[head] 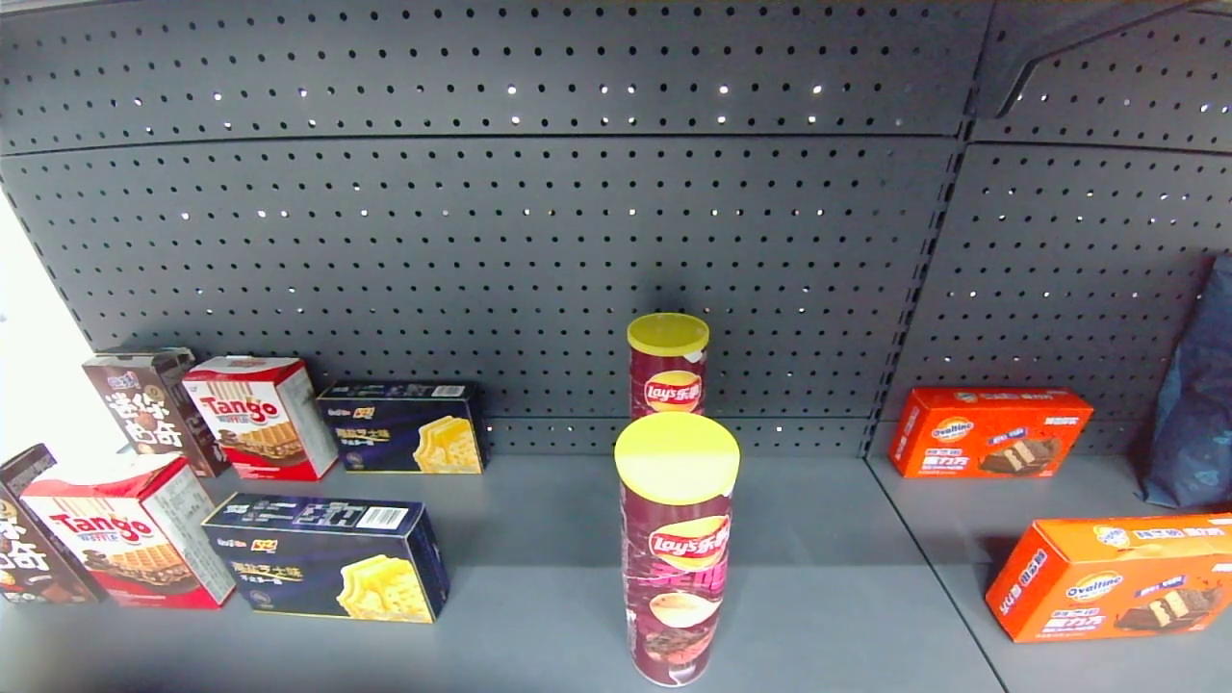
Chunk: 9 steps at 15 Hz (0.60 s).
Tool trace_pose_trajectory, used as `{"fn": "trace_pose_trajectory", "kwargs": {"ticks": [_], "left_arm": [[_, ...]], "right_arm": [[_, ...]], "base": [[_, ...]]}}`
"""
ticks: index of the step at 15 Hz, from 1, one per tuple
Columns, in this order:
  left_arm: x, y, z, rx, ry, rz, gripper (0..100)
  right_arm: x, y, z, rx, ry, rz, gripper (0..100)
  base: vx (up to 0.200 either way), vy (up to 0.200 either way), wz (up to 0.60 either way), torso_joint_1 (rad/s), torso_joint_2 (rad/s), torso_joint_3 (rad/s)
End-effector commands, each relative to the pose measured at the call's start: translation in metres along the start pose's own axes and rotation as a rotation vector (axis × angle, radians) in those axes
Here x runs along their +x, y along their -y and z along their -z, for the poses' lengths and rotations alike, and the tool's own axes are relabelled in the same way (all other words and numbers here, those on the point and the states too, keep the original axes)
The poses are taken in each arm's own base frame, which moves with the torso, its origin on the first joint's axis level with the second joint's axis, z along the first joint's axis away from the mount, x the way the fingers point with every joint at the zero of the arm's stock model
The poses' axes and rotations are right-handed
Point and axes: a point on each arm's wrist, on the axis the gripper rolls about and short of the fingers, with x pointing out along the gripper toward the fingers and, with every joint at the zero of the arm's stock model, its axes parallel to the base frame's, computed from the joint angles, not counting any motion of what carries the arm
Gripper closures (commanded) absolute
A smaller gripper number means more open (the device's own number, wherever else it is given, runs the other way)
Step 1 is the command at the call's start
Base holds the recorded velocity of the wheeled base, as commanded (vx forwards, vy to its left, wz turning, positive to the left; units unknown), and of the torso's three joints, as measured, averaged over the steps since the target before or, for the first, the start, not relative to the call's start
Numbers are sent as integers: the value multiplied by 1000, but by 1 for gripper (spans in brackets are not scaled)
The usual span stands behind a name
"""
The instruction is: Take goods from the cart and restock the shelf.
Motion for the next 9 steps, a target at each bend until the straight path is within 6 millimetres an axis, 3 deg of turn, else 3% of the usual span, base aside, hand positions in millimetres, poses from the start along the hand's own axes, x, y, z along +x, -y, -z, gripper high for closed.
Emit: {"fn": "trace_pose_trajectory", "kwargs": {"ticks": [1,9], "left_arm": [[1,-1,4,9,-20,-51,0],[1,1,4,12,-21,63,0]], "right_arm": [[0,0,0,0,-1,-1,0],[0,0,0,0,-1,1,0]], "base": [[0,0,0,0,0,0],[0,0,0,0,0,0]]}}
